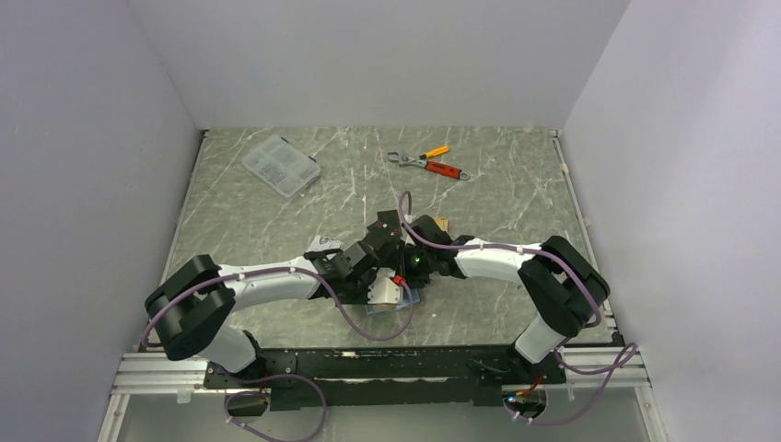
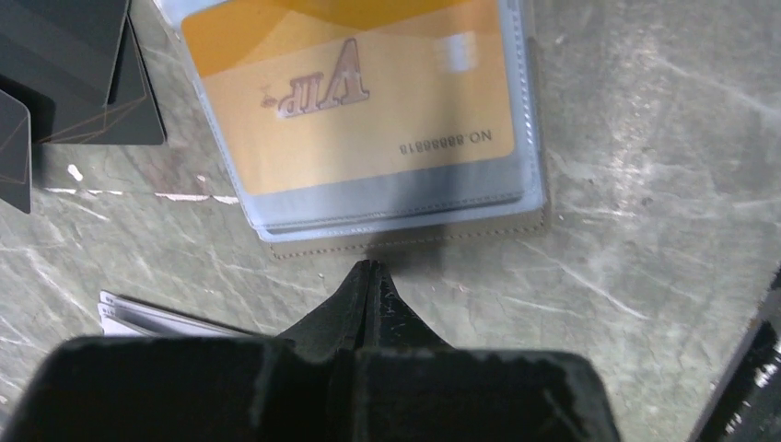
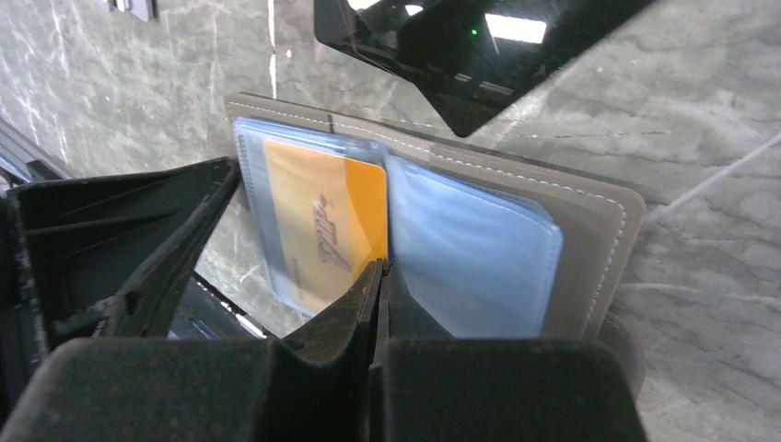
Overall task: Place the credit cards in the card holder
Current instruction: Insert the credit card into the card holder.
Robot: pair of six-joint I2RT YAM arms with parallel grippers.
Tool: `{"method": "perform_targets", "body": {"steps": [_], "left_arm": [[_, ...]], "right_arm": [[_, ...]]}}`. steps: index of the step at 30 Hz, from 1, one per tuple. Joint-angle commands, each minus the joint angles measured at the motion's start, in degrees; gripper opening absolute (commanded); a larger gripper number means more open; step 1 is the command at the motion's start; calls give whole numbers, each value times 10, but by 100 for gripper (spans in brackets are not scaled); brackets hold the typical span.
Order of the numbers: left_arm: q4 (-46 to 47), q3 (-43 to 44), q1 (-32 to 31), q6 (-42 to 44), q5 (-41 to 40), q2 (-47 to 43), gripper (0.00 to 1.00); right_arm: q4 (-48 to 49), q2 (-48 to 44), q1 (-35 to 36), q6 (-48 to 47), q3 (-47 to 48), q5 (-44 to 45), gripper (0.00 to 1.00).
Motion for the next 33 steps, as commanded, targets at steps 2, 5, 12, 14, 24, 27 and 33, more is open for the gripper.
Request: {"method": "perform_targets", "body": {"steps": [2,5,12,14,24,27,33], "left_arm": [[54,6,0,12,-13,23,0],[51,17,0,9,-6,32,0],[42,25,-1,12,-2,31,0],[42,18,-1,14,-6,26,0],[38,17,-1,17,-8,19,0],[36,22,-1,17,-6,20,0],[39,26,-2,17,-3,26,0]], "right_arm": [[0,8,9,7,29,-3,0],[1,15,16,7,36,-8,0],[-21,5,22,-1,39,-6,0],[-31,-12,9,-7,29,-2,0],[-43,-27,-1,-17,-5,19,0],[-43,-15,0,-20,2,23,0],[-22,4,13,-10,15,8,0]]}}
